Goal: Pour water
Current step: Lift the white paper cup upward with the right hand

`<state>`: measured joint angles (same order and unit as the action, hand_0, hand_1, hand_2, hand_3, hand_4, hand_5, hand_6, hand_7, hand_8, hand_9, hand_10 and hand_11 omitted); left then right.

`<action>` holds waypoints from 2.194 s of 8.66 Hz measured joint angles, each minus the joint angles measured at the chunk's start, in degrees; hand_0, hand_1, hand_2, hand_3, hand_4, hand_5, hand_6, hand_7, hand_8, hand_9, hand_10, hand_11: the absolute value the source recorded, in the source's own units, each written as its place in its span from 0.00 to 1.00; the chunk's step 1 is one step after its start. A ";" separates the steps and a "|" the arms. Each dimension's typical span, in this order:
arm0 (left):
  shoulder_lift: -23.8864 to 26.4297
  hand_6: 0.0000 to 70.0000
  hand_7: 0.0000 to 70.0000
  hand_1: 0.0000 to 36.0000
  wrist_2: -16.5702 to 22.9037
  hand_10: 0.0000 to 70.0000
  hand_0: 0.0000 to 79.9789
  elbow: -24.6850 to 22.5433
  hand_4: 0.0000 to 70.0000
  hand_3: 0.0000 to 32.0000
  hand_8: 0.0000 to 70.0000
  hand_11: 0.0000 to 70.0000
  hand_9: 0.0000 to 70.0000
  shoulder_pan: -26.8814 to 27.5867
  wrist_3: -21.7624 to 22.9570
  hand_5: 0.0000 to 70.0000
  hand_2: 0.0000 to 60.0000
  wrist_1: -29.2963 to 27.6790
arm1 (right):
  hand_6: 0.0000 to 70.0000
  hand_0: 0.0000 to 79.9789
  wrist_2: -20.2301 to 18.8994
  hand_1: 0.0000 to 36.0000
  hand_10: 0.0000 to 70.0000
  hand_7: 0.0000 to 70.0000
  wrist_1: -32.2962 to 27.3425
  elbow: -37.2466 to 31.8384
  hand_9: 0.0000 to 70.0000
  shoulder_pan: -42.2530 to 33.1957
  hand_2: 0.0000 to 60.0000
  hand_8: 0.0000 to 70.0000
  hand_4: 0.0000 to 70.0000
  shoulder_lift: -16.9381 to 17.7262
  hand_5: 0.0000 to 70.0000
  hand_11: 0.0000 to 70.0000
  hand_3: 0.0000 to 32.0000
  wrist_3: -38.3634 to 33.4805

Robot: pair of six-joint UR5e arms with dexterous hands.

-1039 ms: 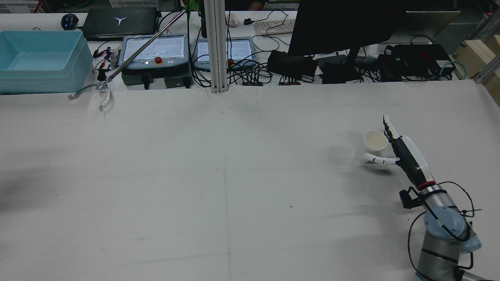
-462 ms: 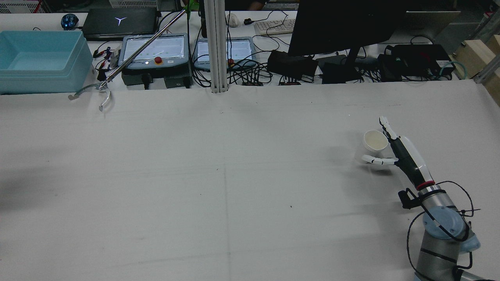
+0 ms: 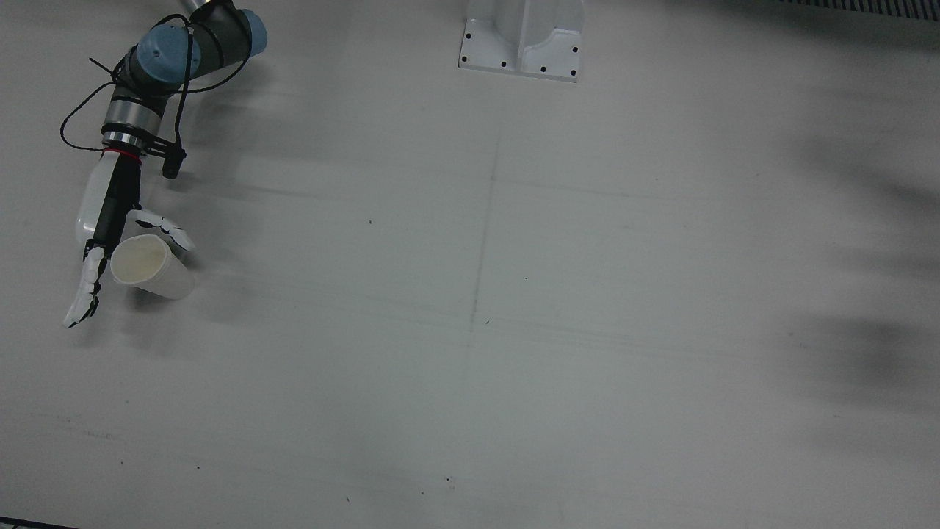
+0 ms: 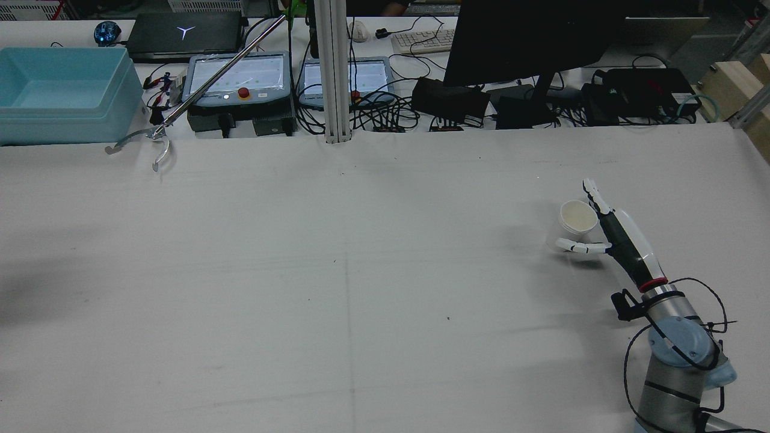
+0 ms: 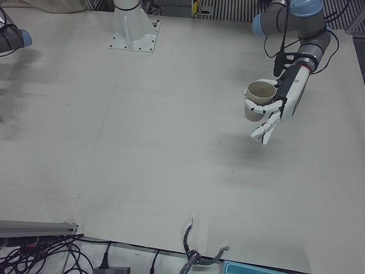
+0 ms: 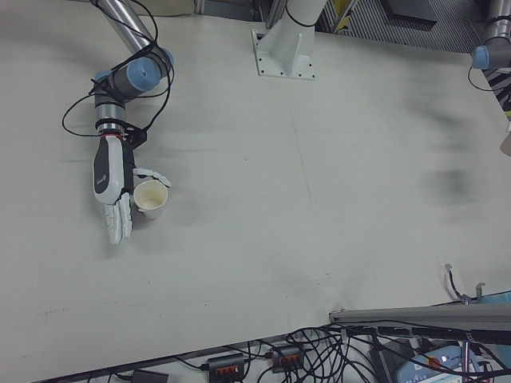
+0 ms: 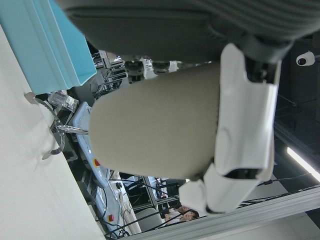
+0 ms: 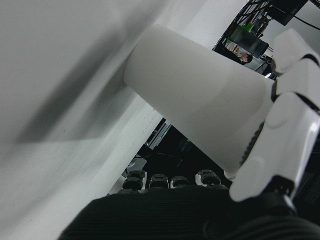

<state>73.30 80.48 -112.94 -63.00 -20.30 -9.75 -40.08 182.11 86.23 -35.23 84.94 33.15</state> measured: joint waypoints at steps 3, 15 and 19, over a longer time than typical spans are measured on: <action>-0.16 0.14 0.19 1.00 0.01 0.11 0.86 0.00 0.72 0.00 0.04 0.21 0.06 -0.05 0.00 1.00 1.00 -0.22 | 0.01 0.56 0.01 0.38 0.06 0.03 0.00 -0.17 0.02 0.74 0.39 0.00 0.25 -1.39 0.65 0.10 0.00 1.38; 1.93 0.18 0.24 1.00 0.52 0.11 0.93 -0.70 0.84 0.00 0.06 0.21 0.07 0.12 0.14 1.00 1.00 0.38 | 0.10 0.62 -0.77 0.58 0.11 0.18 0.44 10.88 0.06 -5.58 0.57 0.01 0.32 -1.22 1.00 0.17 0.00 1.65; 16.35 0.19 0.24 1.00 7.36 0.11 0.86 -1.55 0.88 0.00 0.07 0.21 0.08 0.48 0.21 1.00 1.00 12.72 | 0.11 0.62 -6.51 0.66 0.09 0.19 2.25 19.73 0.04 -14.51 0.72 0.01 0.30 -1.81 1.00 0.16 0.00 7.68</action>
<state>89.64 87.84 -114.49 -62.52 -20.09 2.97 -46.60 184.36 105.96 -49.74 83.13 40.84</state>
